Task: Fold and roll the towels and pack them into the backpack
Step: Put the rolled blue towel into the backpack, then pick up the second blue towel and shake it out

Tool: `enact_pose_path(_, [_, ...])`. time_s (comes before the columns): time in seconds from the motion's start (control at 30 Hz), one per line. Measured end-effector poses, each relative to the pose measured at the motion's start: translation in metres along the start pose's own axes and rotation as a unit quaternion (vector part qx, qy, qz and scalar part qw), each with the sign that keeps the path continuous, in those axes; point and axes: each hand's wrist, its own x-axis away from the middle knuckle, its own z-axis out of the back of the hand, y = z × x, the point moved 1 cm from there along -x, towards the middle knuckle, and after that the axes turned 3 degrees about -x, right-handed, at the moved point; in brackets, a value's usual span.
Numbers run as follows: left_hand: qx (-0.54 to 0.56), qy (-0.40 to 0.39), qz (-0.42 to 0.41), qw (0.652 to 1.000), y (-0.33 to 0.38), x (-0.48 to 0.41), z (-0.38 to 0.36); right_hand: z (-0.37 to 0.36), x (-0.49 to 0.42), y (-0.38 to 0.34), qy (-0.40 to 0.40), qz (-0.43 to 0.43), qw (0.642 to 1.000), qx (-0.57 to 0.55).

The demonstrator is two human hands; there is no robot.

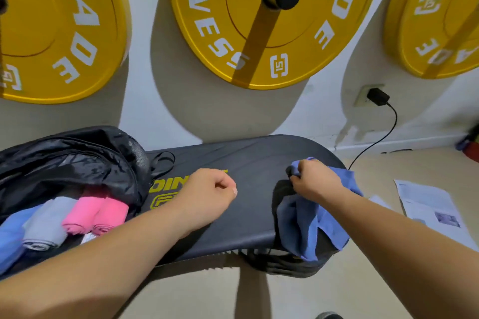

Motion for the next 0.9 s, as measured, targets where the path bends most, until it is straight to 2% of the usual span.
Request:
enact_pose_path(0.07, [-0.034,-0.02,-0.005,0.999,-0.007,0.004,-0.005,-0.006,-0.006,0.023,-0.023,-0.058,0.998,-0.029])
enact_pose_path(0.2, [-0.062,-0.008,-0.008,0.998,-0.02,0.003,0.003,-0.017,-0.008,0.038,0.021,-0.071,0.993,-0.092])
enact_pose_path(0.3, [-0.078,-0.008,-0.011,0.997,-0.023,0.006,0.009,-0.008,-0.008,0.018,0.077,-0.043,0.988,-0.13])
enact_pose_path(0.37, [-0.078,0.003,-0.015,0.997,-0.024,0.008,0.015,0.002,-0.008,-0.007,0.125,-0.011,0.973,-0.195])
enact_pose_path(0.43, [-0.08,0.018,-0.026,0.996,-0.025,0.011,0.023,0.009,-0.002,-0.039,0.137,0.025,0.954,-0.266])
enact_pose_path(0.53, [-0.074,0.037,-0.058,0.995,-0.025,0.017,0.037,0.018,0.02,-0.089,0.081,0.085,0.936,-0.332])
enact_pose_path(0.67, [-0.089,0.065,-0.125,0.986,-0.031,0.028,0.07,0.044,0.076,-0.144,-0.061,0.222,0.925,-0.304])
enact_pose_path(0.8, [-0.005,-0.03,-0.115,0.993,-0.037,0.047,0.097,0.073,0.123,-0.18,-0.177,0.331,0.888,-0.266])
enact_pose_path(0.9, [0.009,-0.061,-0.119,0.991,-0.033,0.062,0.113,0.098,0.145,-0.201,-0.185,0.354,0.902,-0.165])
